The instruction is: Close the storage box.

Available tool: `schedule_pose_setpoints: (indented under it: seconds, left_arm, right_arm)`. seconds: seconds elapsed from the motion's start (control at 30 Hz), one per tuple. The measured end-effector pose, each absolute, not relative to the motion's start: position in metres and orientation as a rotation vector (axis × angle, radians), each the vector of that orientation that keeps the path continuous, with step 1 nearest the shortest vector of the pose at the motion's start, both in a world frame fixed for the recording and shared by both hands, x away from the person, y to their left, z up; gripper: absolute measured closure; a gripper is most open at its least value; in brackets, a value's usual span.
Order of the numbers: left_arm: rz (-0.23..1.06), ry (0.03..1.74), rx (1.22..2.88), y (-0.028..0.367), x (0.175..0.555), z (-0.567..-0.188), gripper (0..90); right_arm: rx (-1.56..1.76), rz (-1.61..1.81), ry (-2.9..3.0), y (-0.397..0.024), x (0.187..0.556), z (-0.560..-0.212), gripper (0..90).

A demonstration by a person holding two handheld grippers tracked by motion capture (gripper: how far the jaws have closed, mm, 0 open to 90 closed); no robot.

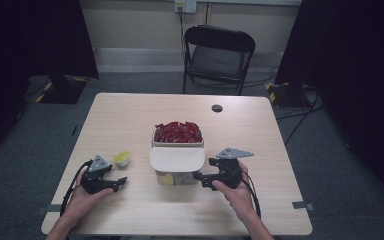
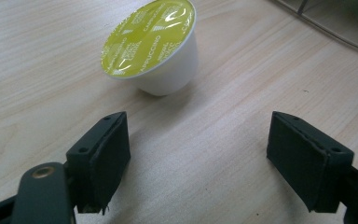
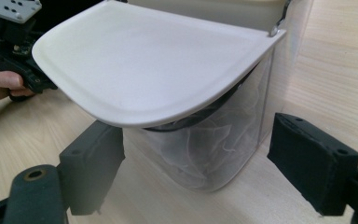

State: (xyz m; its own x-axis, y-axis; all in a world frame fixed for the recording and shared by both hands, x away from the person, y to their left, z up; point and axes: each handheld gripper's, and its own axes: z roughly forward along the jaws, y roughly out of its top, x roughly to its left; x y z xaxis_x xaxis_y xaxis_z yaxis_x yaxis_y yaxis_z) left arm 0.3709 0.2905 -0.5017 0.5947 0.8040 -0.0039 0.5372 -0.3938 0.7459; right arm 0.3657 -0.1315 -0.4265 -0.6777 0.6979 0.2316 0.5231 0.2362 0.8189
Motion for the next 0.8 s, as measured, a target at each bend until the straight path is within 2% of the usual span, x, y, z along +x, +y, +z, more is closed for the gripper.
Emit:
schedule_pose_setpoints:
  seconds: [0.43, 0.8]
  left_arm:
    - [0.469, 1.058, 2.094, 0.29, 0.371, -0.502, 20.8]
    - [0.469, 1.059, 2.094, 0.29, 0.371, -0.502, 20.8]
  right_arm:
    - [1.207, 1.35, 2.334, -0.136, 0.365, -0.442, 18.1]
    - [1.253, 1.326, 2.267, -0.165, 0.36, -0.441, 16.9]
